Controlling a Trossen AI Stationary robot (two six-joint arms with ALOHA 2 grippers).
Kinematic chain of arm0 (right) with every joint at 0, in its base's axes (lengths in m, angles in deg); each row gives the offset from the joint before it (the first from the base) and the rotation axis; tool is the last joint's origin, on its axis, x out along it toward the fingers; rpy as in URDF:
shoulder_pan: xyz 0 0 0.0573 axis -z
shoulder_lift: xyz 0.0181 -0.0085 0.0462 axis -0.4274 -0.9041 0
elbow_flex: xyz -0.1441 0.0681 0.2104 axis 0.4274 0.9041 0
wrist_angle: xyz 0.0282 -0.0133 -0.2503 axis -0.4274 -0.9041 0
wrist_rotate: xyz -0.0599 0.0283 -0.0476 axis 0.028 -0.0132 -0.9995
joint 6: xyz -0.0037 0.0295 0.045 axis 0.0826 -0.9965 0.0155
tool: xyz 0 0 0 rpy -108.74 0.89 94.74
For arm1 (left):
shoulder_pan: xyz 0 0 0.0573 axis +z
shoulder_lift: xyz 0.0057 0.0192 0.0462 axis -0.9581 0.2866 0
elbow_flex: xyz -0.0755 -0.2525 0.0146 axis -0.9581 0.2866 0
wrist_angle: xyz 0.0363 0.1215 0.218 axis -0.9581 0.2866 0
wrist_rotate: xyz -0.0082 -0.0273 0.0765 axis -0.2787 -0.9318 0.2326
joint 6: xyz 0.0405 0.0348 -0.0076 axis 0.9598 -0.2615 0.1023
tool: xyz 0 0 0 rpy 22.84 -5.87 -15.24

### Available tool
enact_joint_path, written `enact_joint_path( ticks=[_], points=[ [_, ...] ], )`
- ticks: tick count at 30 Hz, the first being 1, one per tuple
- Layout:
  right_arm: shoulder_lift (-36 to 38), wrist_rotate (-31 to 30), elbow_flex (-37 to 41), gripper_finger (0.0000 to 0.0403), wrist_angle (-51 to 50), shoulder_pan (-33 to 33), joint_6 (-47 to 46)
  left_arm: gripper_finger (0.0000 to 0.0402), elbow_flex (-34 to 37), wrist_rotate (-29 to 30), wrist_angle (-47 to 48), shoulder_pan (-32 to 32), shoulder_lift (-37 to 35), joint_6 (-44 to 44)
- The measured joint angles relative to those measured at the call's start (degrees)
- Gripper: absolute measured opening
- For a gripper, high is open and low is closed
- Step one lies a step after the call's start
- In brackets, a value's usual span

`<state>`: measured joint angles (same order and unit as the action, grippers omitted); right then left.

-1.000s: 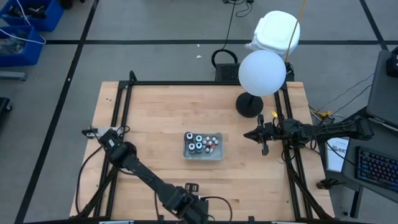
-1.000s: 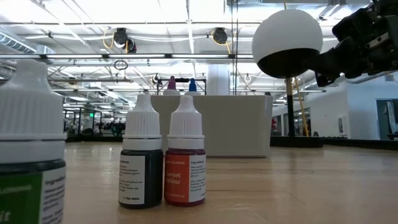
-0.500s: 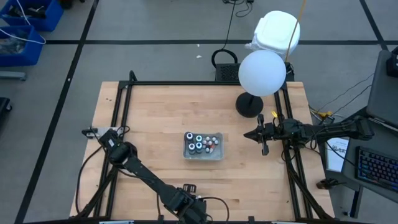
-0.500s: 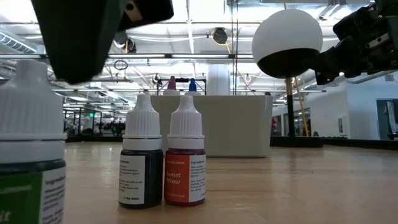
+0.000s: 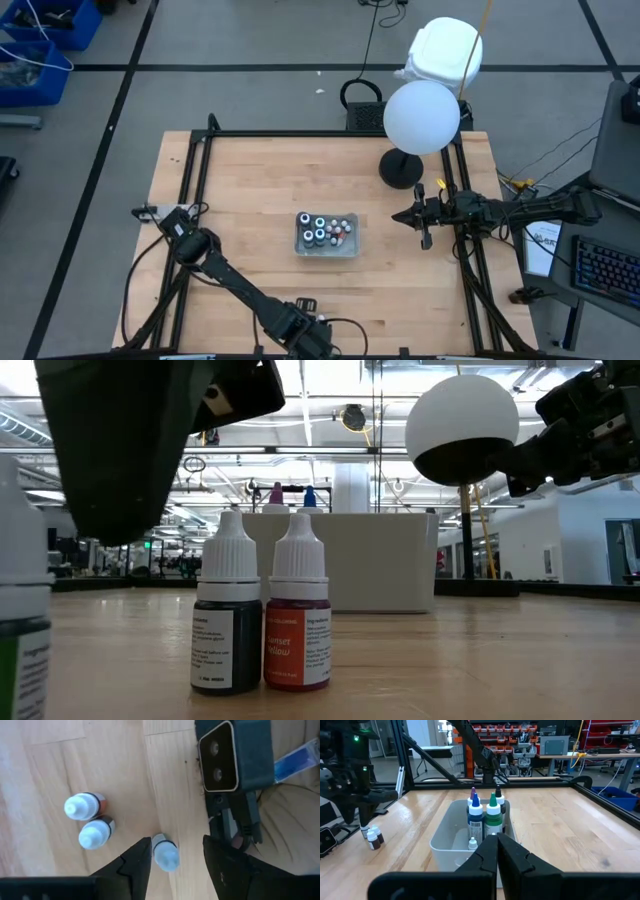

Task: Pick & Place food coloring
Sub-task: Put the small green food coloring bottle into the gray bin

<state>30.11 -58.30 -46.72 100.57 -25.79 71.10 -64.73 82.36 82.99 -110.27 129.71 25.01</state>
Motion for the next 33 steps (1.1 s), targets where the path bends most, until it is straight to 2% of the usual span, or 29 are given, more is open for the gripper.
enact_joint_path(
  ticks=[22,33],
  points=[
    [0.0,0.0,0.0,0.0000,0.0,0.0,0.9,0.0184,0.0,0.7,1.7,-0.4,0.0,10.9],
    [0.0,0.0,0.0,0.0000,-0.1,0.0,0.9,0.0184,0.0,2.7,1.0,-0.7,0.0,12.0]
  ],
)
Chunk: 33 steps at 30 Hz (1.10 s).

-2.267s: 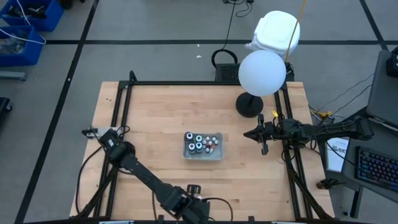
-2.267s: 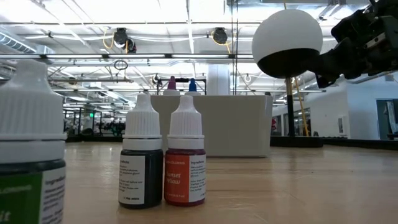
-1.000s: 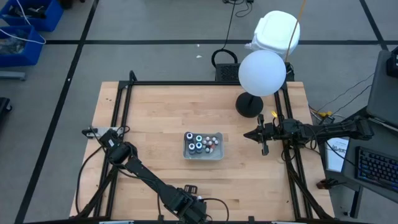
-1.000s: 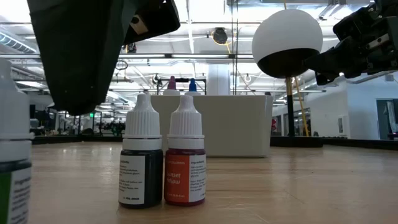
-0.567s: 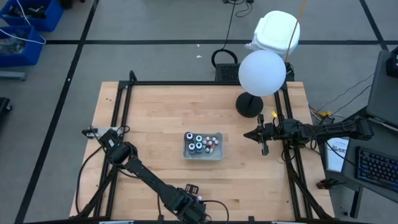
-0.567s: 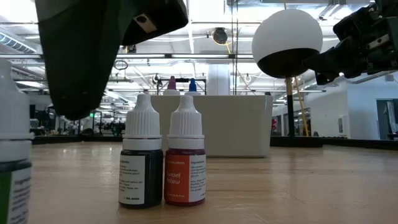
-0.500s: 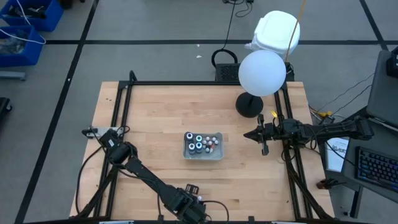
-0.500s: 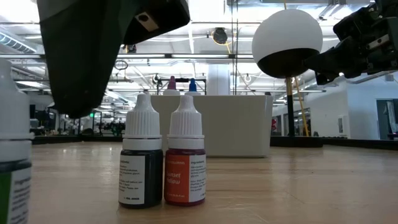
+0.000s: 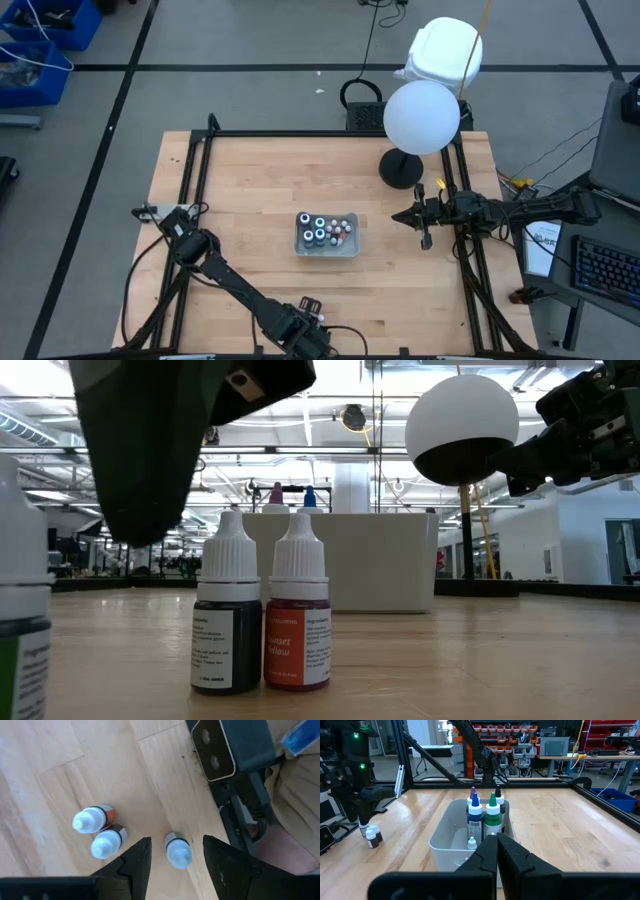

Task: Pick & Place food coloring
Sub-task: Put the small green food coloring bottle into the gray bin

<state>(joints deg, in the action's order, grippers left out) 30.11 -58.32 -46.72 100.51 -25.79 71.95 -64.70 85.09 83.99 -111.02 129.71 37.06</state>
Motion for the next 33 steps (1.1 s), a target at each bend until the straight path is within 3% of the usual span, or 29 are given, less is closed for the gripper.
enact_joint_path(
  ticks=[33],
  points=[
    [0.0,0.0,0.0,0.0000,0.0,0.0,0.0,0.0184,1.3,-1.3,-0.3,-0.1,1.2,1.0]
  ],
)
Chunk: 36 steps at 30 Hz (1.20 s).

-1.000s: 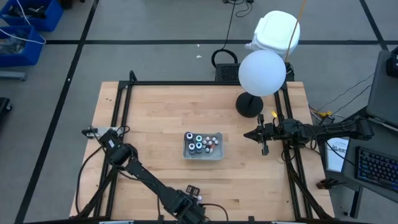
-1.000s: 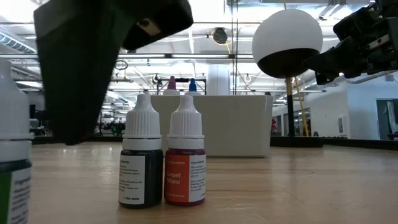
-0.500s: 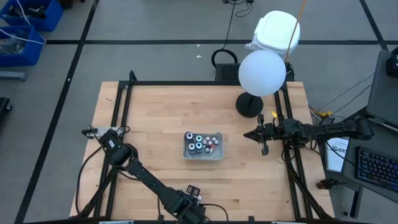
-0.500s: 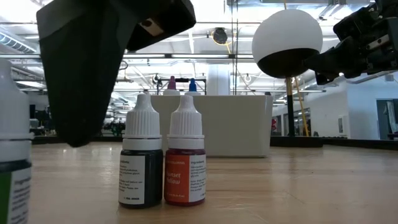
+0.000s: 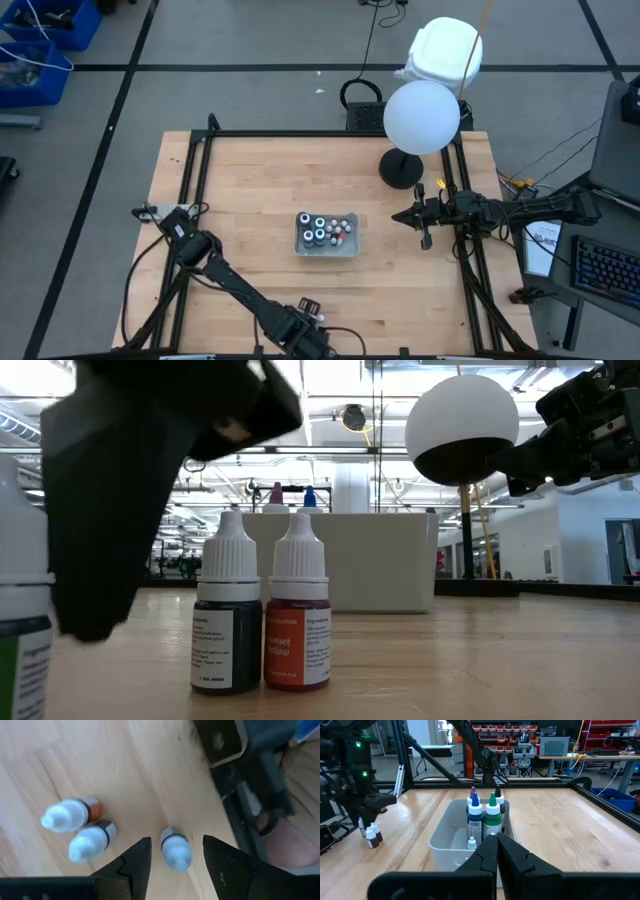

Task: Pick & Place food coloring
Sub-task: Put the small green food coloring bottle into the gray bin

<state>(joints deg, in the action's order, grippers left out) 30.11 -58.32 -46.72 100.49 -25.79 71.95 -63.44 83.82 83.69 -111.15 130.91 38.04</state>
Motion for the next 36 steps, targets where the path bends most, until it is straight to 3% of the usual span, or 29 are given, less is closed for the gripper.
enact_joint_path(
  ticks=[11,36],
  points=[
    [0.0,0.0,0.0,0.0000,0.0,0.0,0.0,0.0184,2.8,-1.2,-3.9,0.0,0.0,-1.0],
    [0.0,0.0,0.0,0.0000,0.0,0.0,0.0,0.0184,0.7,-2.8,-0.3,1.1,-1.2,-2.7]
  ],
)
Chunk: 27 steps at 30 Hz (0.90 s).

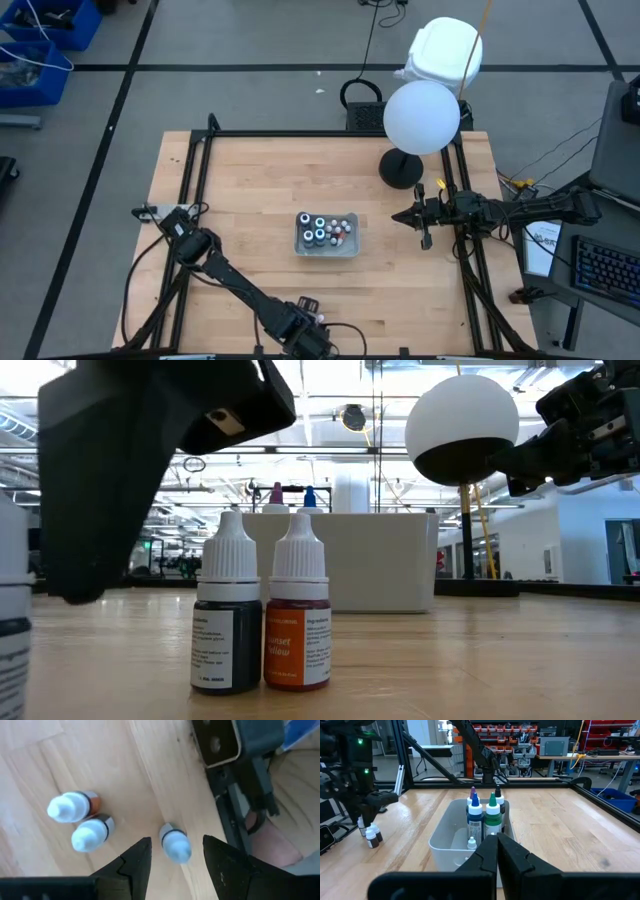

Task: Pick & Place food coloring
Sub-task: Put the small green food coloring bottle into the gray bin

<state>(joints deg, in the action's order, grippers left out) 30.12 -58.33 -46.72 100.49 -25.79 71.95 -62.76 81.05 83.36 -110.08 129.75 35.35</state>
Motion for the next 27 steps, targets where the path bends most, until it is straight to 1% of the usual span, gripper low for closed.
enact_joint_path(
  ticks=[5,15,18,23,27],
  points=[
    [0.0,0.0,0.0,0.0000,0.0,0.0,0.0,0.0184,0.0,1.9,0.4,-0.2,0.0,0.2],
    [0.0,0.0,0.0,0.0000,0.0,0.0,0.0,0.0180,0.0,2.4,0.4,-0.2,0.0,0.1],
    [0.0,0.0,0.0,0.0000,0.0,0.0,0.0,0.0153,0.0,2.5,0.4,-0.2,0.0,0.3],
    [0.0,0.0,0.0,0.0000,0.0,0.0,0.0,0.0086,0.0,2.5,-0.2,-0.2,0.0,0.5],
    [0.0,0.0,0.0,0.0000,0.0,0.0,0.0,0.0055,0.0,2.6,-0.2,-0.2,0.0,0.6]
  ],
)
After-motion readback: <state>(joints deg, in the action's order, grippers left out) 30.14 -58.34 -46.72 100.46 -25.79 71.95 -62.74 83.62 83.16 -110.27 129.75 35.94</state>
